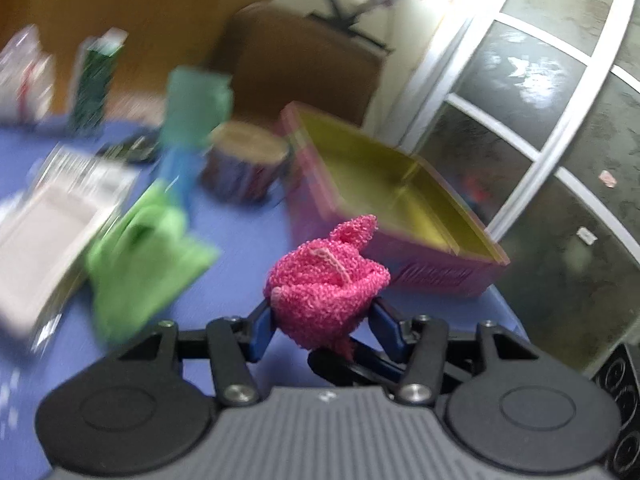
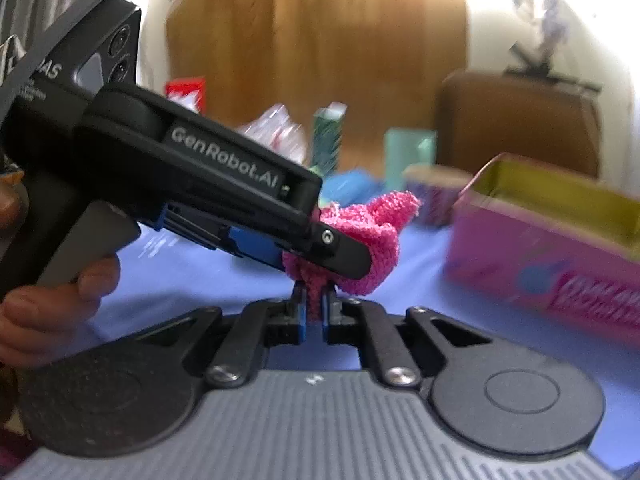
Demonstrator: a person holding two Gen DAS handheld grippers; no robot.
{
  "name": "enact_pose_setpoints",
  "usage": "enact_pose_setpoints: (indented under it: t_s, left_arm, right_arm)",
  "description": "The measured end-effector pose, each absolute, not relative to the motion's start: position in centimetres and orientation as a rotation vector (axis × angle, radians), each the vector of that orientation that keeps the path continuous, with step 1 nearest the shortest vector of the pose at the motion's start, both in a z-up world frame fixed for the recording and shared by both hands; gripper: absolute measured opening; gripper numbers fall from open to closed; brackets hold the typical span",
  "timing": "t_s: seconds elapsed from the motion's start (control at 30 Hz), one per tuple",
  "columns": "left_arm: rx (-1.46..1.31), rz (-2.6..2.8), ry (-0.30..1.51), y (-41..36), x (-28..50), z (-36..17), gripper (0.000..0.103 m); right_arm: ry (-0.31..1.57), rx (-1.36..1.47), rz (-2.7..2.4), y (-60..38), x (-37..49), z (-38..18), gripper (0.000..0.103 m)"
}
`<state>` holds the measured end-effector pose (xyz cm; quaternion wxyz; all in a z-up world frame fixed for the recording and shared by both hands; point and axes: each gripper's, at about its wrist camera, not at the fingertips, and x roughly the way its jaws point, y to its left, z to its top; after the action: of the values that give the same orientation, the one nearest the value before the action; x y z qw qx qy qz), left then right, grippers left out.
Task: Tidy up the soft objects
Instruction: 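Carry the pink towel into the pink tin and release it, then reach the left gripper to the green cloth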
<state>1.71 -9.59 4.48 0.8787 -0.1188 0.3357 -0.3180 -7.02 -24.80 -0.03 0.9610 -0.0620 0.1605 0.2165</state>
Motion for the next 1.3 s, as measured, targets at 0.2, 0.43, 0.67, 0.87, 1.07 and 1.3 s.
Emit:
enact_pose_setpoints:
  t_s: [0.2, 0.43, 0.67, 0.87, 1.07, 1.3]
  left_arm:
    - [-0.168, -0.719, 0.612, -16.3, 4.4, 7.6, 0.049]
    - [-0.133, -0.713, 0.593, -20.0, 5.5, 7.8, 0.062]
    - [-0.149, -0.647, 0.500, -13.0, 1.7, 7.3, 0.073]
    - [-0.264, -0.457, 0.547, -3.1, -0.2, 4.3, 0.073]
    - [-0.420, -0.341, 0.572, 3.6, -1.3, 2.4, 0.073]
    - [-0.453, -0.341, 0.583, 4.6, -1.9, 1.7, 0.073]
  right_arm:
    - [0.211, -0.097, 0.264, -28.6, -4.8, 2.3, 0.010]
    - [0.260, 0.049, 0.060, -34.0, -0.2, 3.2, 0.017]
    - [0.199, 0.088, 0.047, -33.6, -2.3, 3.0, 0.037]
    - [0.272, 0.041, 0.286, -28.3, -2.7, 3.1, 0.037]
    - [0.332, -0.011, 0.428, -22.6, -0.1, 3.8, 0.047]
    - [0.391, -0.135, 0.490, -18.5, 1.0, 2.6, 0.027]
